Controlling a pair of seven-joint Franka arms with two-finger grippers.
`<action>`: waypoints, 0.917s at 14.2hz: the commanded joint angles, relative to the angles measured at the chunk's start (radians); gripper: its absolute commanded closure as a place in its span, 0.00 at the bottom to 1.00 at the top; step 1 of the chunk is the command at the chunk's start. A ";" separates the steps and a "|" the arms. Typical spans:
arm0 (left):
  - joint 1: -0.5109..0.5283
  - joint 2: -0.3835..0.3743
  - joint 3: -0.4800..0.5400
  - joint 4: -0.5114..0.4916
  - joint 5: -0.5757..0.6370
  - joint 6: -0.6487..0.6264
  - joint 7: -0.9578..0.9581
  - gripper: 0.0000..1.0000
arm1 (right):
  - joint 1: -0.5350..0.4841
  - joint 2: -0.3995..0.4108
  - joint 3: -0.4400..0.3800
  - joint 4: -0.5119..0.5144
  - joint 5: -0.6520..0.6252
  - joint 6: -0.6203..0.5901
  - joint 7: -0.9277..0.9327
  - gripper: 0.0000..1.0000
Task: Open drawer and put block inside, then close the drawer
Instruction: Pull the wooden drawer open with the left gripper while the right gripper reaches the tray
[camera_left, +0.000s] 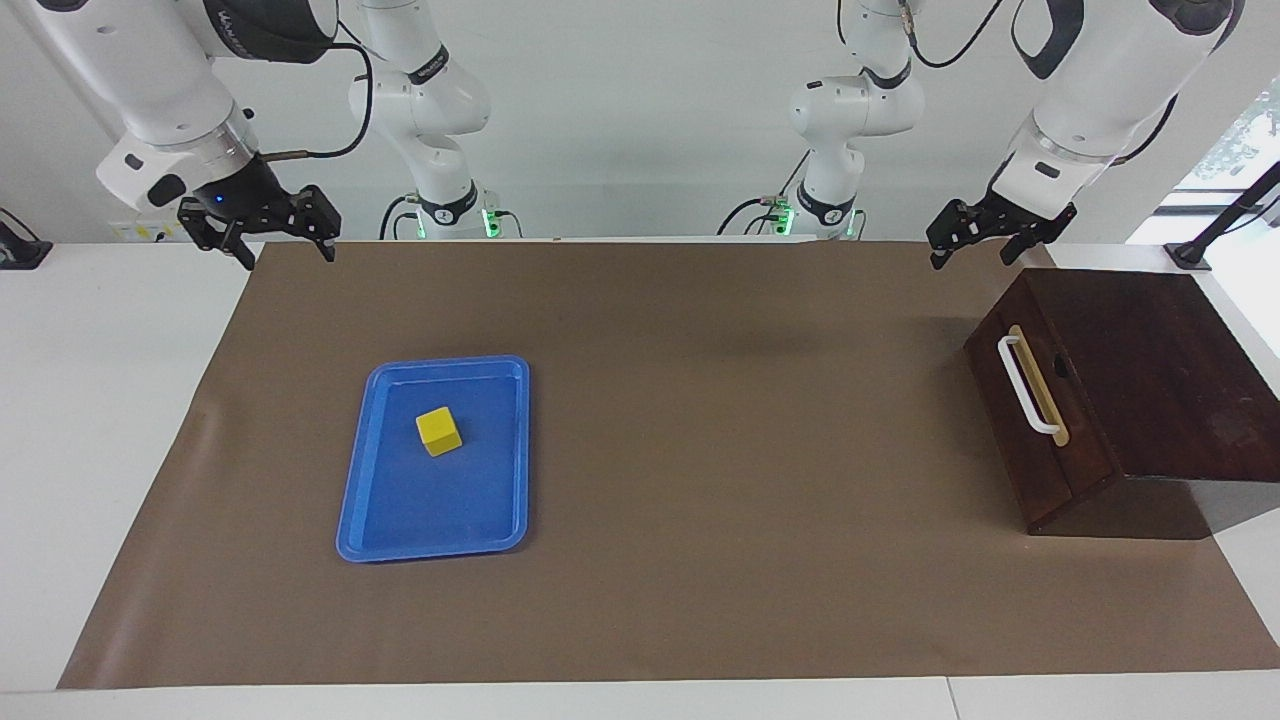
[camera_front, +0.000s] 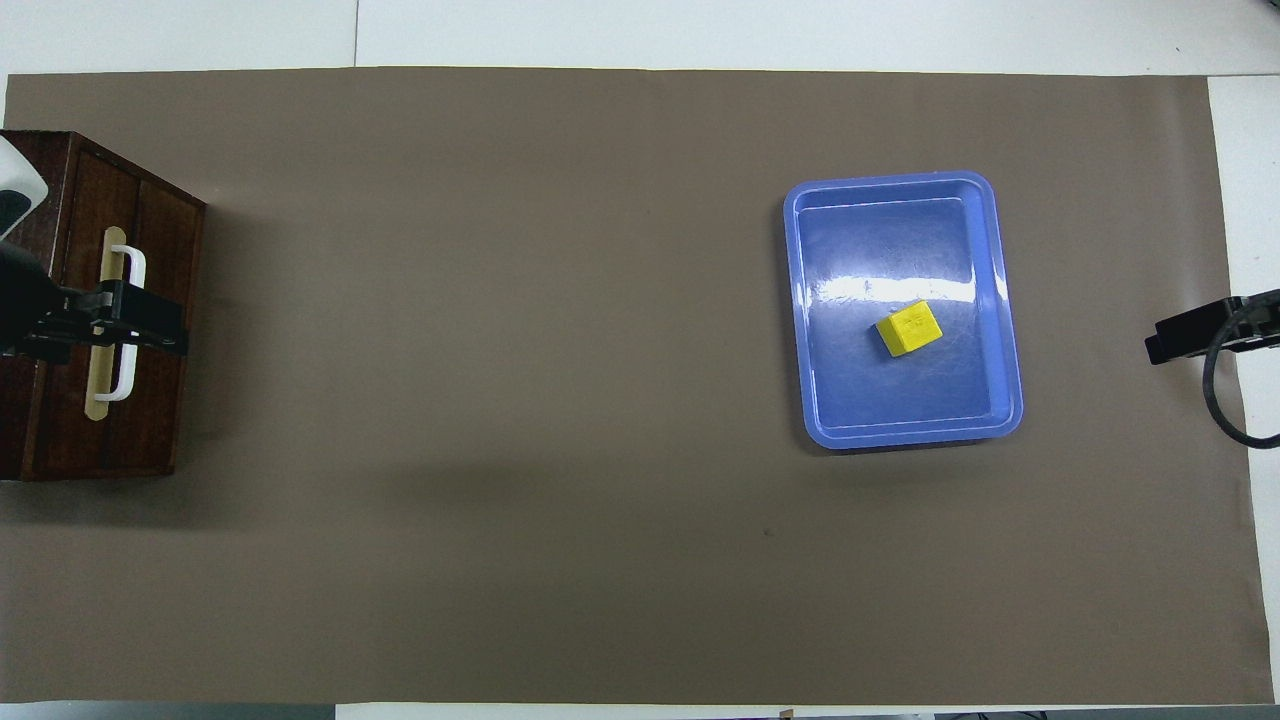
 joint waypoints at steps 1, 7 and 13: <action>-0.008 -0.032 0.008 -0.037 -0.017 0.033 -0.002 0.00 | -0.016 0.008 0.011 0.012 0.005 0.000 -0.018 0.00; -0.010 -0.058 0.008 -0.122 -0.006 0.157 -0.002 0.00 | -0.012 0.006 0.011 0.009 -0.026 0.077 -0.058 0.00; -0.048 -0.011 0.002 -0.400 0.317 0.550 -0.005 0.00 | -0.021 0.000 0.011 -0.023 -0.043 0.113 -0.112 0.00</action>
